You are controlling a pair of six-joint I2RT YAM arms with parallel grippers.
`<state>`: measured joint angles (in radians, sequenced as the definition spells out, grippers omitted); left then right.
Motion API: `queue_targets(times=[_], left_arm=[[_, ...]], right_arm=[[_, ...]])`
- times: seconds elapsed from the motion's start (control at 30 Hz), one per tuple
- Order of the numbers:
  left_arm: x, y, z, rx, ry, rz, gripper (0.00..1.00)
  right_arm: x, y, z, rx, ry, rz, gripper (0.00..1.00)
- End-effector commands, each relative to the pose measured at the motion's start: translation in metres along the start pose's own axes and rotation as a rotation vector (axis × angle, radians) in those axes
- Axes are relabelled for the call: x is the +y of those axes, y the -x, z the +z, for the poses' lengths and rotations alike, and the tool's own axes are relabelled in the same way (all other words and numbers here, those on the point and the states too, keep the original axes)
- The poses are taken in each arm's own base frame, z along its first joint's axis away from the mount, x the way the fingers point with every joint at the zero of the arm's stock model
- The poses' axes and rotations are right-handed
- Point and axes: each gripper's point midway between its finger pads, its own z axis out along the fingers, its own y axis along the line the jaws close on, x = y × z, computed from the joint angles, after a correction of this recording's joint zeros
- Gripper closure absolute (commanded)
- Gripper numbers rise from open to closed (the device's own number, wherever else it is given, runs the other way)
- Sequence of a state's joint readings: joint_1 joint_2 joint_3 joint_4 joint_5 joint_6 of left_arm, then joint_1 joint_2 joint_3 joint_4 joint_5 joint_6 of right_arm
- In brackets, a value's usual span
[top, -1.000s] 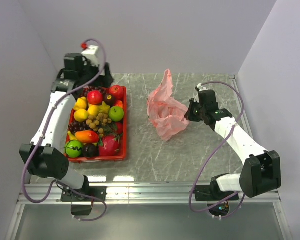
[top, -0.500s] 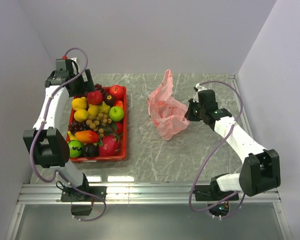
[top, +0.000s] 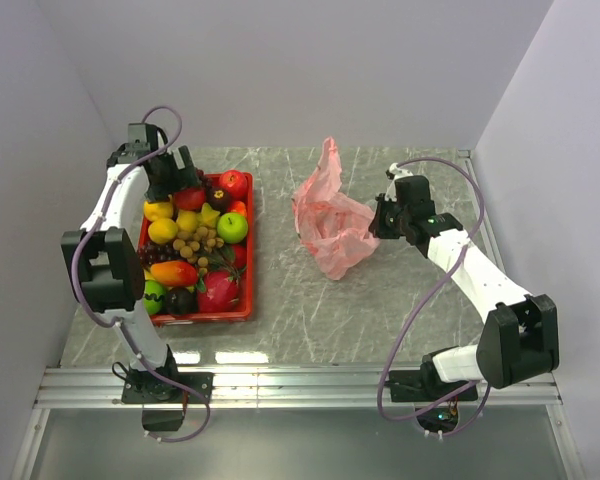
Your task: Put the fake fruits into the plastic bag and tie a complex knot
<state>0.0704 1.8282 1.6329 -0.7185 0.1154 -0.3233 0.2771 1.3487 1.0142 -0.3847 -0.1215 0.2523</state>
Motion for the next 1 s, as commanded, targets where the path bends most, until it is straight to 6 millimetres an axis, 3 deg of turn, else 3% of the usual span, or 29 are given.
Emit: queue_targets(times=[0.0,0.23,0.37,0.67,0.73,0.77,0.87,0.9,0.93,0.97], left_arm=[[-0.013,0.017,-0.003,-0.044,-0.045,-0.012,0.01],[-0.015,0.012,0.010,-0.018,-0.065,-0.013,0.02],[-0.021,0.014,-0.001,-0.025,-0.100,0.002,0.17],[-0.052,0.049,-0.082,-0.190,-0.220,0.114,0.48],[-0.068,0.056,-0.100,-0.233,-0.285,0.134,0.52],[-0.089,0.054,-0.107,-0.238,-0.376,0.171,0.53],[-0.128,0.045,-0.118,-0.255,-0.484,0.229,0.53],[-0.162,0.037,-0.126,-0.273,-0.572,0.288,0.52],[-0.177,0.031,-0.128,-0.280,-0.602,0.316,0.50],[-0.205,0.012,-0.130,-0.264,-0.659,0.366,0.49]], right_arm=[[0.007,0.019,-0.003,-0.046,0.015,-0.027,1.00],[0.003,0.016,0.001,-0.034,0.000,-0.043,1.00],[0.003,0.016,0.002,-0.029,-0.005,-0.046,1.00],[0.009,0.018,0.005,-0.014,0.020,-0.026,1.00],[0.014,0.019,0.006,-0.007,0.045,-0.006,1.00],[0.015,0.018,0.007,0.000,0.052,0.002,1.00],[0.022,0.017,0.008,0.014,0.088,0.020,1.00],[0.024,0.016,0.008,0.017,0.094,0.022,1.00],[0.025,0.015,0.008,0.017,0.097,0.027,1.00],[0.026,0.016,0.008,0.014,0.108,0.027,1.00]])
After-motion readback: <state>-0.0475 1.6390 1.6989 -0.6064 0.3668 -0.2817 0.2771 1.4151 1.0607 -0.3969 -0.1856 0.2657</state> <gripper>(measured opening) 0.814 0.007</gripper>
